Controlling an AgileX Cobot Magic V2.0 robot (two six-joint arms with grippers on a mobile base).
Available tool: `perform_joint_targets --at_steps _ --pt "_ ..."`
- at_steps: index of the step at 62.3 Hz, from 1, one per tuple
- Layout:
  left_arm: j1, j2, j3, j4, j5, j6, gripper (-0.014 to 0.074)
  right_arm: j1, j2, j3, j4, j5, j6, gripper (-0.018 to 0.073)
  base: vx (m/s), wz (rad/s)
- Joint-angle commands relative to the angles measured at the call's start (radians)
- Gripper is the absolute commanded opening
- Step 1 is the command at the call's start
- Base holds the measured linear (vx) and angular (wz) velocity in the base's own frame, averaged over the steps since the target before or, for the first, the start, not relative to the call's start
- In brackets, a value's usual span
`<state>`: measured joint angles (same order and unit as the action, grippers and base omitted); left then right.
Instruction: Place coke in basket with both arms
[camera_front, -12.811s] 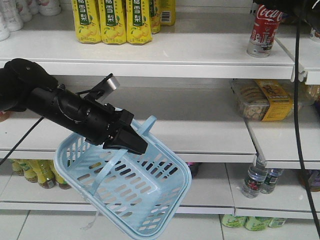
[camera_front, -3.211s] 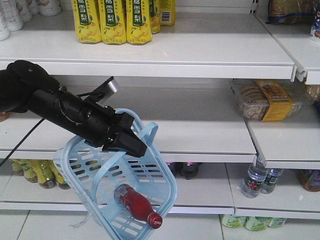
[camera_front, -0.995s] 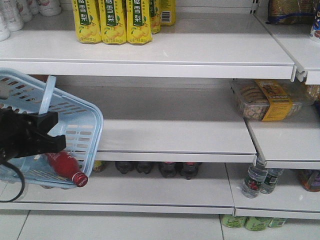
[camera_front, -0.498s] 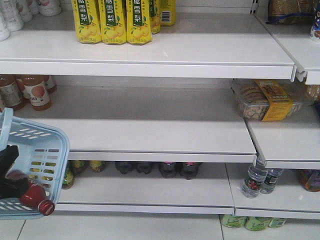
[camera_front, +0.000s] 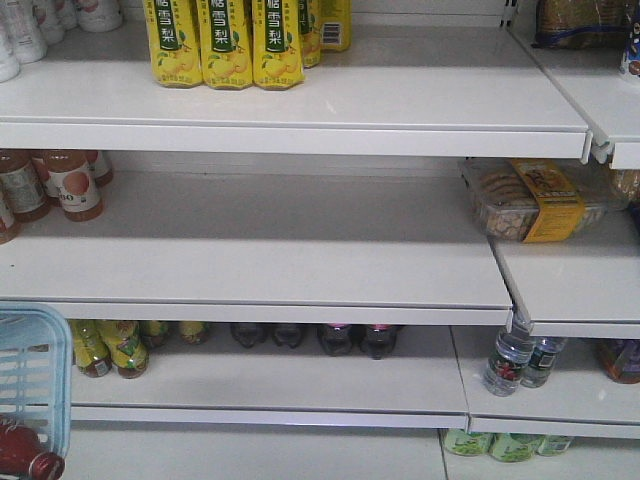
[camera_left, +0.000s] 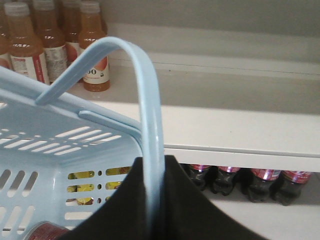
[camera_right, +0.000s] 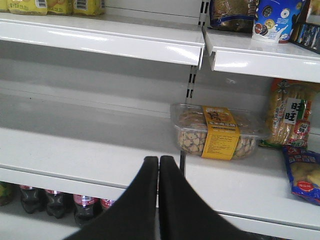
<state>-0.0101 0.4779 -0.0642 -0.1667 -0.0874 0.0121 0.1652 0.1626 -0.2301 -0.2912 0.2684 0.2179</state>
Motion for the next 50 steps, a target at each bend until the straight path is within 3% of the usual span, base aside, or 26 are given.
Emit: perform_joint_targets --at_steps 1,24,33,50 --pt "0.024 -0.052 0.000 0.082 -0.164 -0.045 -0.0006 -0.004 0.012 -0.027 -0.014 -0.074 -0.004 -0.0010 0.00 0.00" --pt "0.071 -0.202 0.098 0.210 -0.161 -0.202 -0.0006 -0.004 0.012 -0.027 -0.014 -0.074 -0.004 -0.0010 0.00 0.00" --pt "0.072 -0.248 0.108 0.249 -0.129 -0.229 -0.0006 -0.004 0.012 -0.027 -0.014 -0.074 -0.005 -0.0010 0.00 0.00" --pt "0.072 -0.319 0.110 0.251 -0.038 -0.229 -0.0006 -0.004 0.012 -0.027 -0.014 -0.074 -0.005 -0.0010 0.00 0.00"
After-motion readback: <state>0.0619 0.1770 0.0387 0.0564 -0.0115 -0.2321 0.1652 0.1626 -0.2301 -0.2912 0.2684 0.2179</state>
